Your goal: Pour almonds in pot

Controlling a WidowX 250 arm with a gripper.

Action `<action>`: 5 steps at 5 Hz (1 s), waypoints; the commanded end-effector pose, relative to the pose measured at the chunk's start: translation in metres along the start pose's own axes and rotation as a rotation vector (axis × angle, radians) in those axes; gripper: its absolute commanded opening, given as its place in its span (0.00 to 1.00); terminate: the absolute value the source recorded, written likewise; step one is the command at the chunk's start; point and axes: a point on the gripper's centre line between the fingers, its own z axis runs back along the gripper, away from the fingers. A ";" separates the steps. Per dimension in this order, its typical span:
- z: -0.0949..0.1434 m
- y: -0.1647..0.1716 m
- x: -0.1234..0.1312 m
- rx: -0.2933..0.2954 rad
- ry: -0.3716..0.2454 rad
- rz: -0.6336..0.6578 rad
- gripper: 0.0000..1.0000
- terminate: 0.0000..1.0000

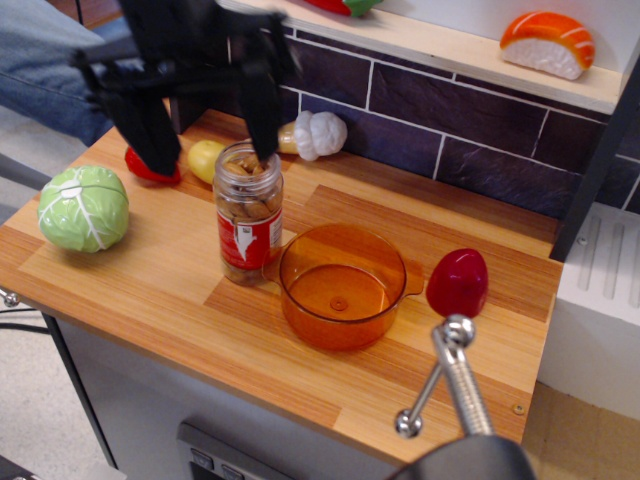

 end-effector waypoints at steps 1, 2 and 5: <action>0.027 0.017 0.048 -0.149 0.059 0.363 1.00 0.00; 0.016 0.034 0.068 -0.134 0.191 0.533 1.00 0.00; -0.043 0.063 0.097 0.020 0.368 0.641 1.00 0.00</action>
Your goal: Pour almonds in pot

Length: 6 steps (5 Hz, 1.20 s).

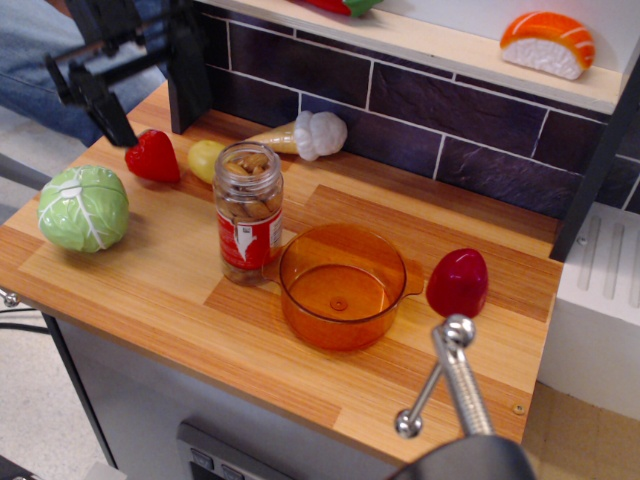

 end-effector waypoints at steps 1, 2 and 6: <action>-0.008 -0.005 0.018 0.024 -0.005 0.031 1.00 0.00; -0.021 -0.009 0.016 0.048 0.042 0.060 1.00 0.00; -0.058 -0.012 -0.016 0.086 0.103 0.098 1.00 0.00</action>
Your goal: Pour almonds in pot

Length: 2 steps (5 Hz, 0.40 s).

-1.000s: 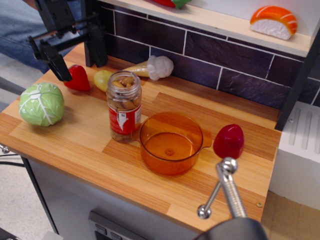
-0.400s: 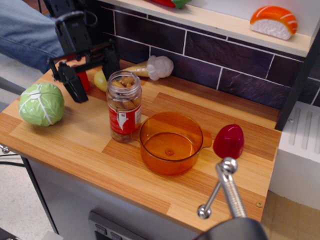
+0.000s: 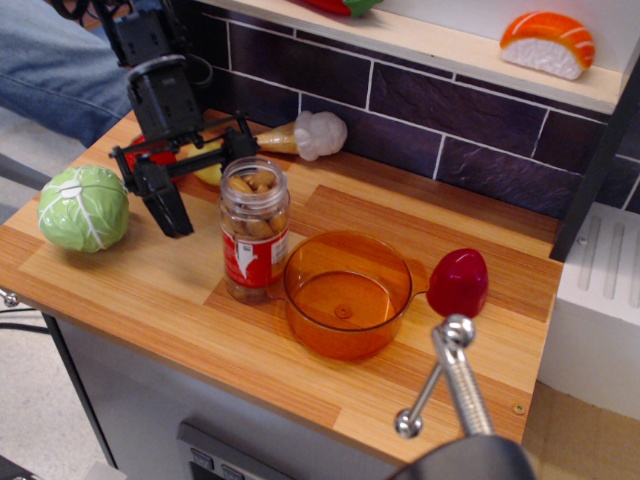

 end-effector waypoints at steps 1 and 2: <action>0.002 -0.008 -0.018 -0.049 -0.012 0.038 1.00 0.00; -0.004 -0.004 -0.024 -0.037 0.003 0.045 1.00 0.00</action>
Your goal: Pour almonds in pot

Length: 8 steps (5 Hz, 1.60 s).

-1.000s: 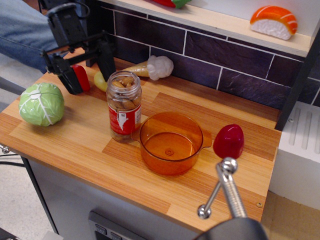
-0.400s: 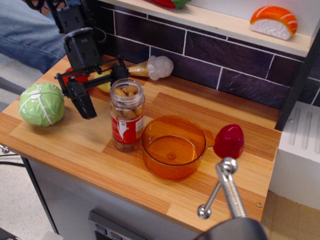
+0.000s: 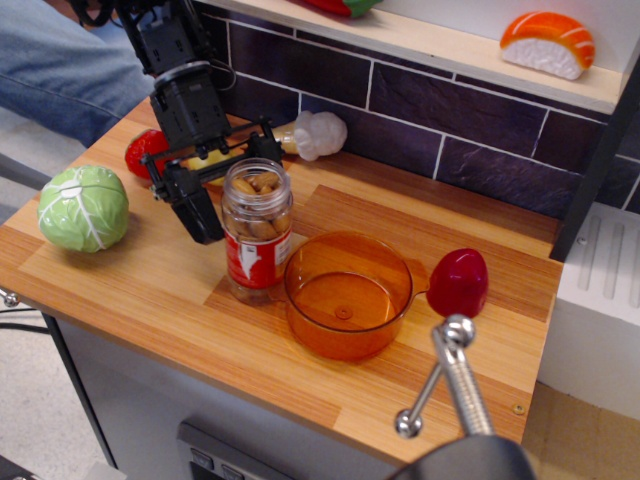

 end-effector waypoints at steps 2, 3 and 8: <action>0.003 0.008 -0.018 -0.047 -0.021 0.029 0.00 0.00; 0.021 0.000 -0.021 -0.128 -0.142 0.005 0.00 0.00; 0.037 -0.036 -0.059 -0.300 -0.888 -0.516 0.00 0.00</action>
